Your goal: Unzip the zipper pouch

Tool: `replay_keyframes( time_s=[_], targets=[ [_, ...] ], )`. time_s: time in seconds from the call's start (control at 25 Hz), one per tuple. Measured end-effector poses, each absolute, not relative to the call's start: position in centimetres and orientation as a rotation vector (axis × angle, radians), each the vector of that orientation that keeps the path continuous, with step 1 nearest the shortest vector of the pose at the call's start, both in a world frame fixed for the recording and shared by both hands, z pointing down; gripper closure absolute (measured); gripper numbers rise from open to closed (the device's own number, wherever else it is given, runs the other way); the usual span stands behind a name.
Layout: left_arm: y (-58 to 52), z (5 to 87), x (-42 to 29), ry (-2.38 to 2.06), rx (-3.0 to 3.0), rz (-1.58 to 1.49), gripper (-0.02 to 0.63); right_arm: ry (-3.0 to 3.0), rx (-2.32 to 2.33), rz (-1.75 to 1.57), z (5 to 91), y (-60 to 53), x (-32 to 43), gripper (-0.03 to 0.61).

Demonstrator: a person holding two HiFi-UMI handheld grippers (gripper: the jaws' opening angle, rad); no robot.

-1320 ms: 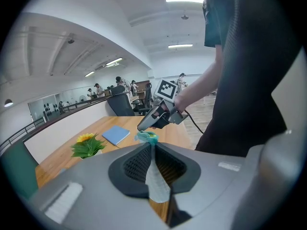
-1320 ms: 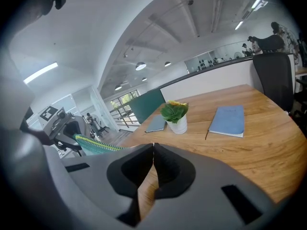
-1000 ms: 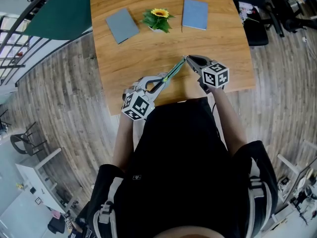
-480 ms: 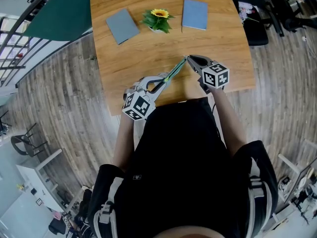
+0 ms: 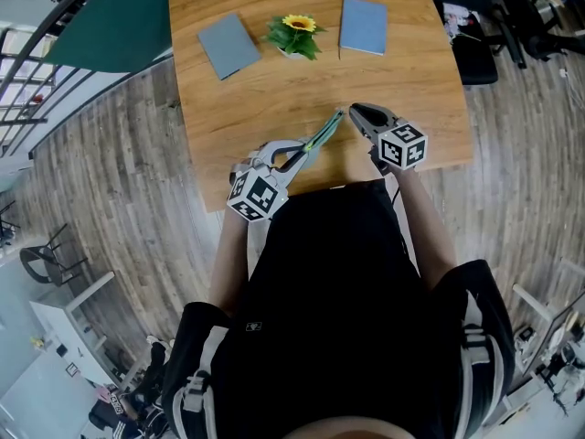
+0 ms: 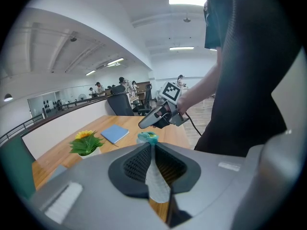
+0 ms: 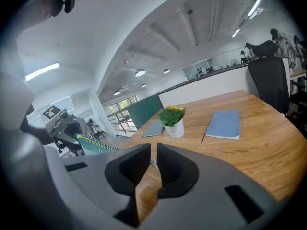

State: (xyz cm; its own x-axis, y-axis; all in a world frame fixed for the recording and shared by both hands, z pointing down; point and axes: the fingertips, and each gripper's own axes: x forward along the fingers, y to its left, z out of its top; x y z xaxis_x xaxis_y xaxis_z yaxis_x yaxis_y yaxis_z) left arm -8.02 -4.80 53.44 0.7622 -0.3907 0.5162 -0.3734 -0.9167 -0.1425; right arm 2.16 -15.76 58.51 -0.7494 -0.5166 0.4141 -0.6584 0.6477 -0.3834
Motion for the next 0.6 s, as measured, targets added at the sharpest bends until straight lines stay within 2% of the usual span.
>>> replay_keyframes(
  time_s=[0.08, 0.6],
  targets=[
    [-4.9, 53.6, -8.4, 0.639, -2.922, -0.872, 0.583, -2.59, 0.958, 0.759, 58.8, -15.8, 2.4, 0.517],
    [-5.9, 54.1, -10.3, 0.77, -2.909, -0.865, 0.581, -2.568, 0.96, 0.755, 59.3, -15.3, 2.7, 0.523]
  ],
)
